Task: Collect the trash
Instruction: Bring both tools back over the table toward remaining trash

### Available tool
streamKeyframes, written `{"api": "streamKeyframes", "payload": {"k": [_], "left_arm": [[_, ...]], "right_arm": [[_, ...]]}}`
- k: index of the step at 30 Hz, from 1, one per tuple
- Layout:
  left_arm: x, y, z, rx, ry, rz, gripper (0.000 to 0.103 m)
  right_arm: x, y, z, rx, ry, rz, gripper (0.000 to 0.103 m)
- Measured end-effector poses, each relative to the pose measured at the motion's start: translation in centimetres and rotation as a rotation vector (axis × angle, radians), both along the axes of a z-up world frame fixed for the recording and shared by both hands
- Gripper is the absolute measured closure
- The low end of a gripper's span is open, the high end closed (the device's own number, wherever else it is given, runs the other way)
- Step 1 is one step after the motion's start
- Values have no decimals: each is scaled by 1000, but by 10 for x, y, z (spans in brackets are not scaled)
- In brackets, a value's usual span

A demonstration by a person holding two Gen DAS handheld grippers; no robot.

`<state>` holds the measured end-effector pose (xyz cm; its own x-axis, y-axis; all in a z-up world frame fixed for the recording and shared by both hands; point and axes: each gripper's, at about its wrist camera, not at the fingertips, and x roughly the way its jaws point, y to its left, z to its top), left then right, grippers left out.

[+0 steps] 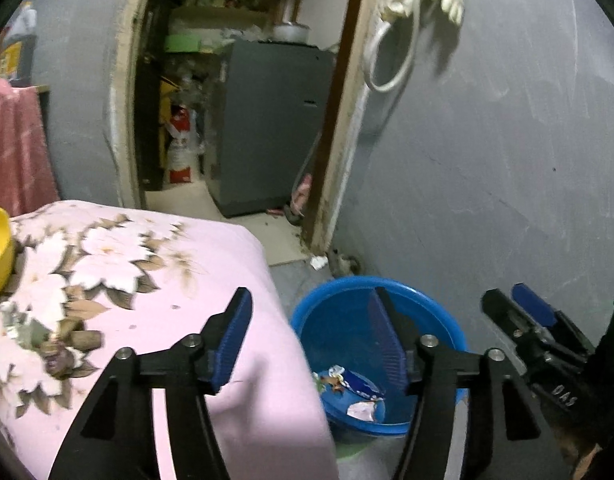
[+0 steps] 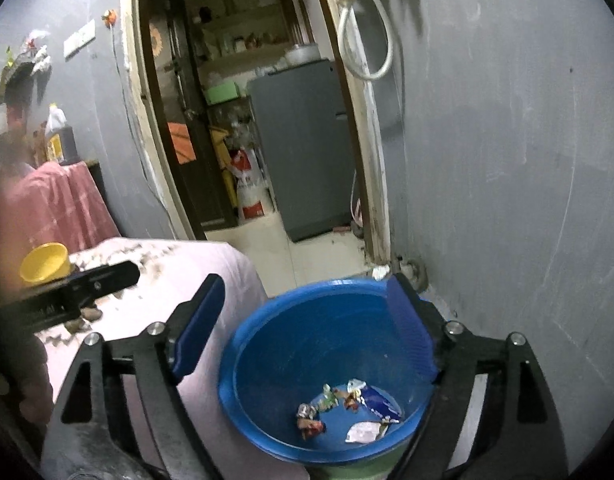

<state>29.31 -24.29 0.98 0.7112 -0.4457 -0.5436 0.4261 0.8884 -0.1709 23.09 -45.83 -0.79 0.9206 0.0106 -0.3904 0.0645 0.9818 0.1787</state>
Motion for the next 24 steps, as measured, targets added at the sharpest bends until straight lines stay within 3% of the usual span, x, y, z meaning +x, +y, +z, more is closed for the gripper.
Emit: {"api": "streamKeyframes", "payload": {"k": [4,8,16,24], "left_arm": [[-11,29,18,-30,-49,65,22],[-27,64,33,-92,-100,133,11],[-66,126,64,-99,-247,259,2],[-89,178,62,-85,-305,378,2]], "right_arm": [[-6,18,18,-7,-48,13,6],[-12,42,36,-15,-101,44,0],[-22,99,64,-48,-183,124,0],[-24,149,71,-48,-225,187,0]]}}
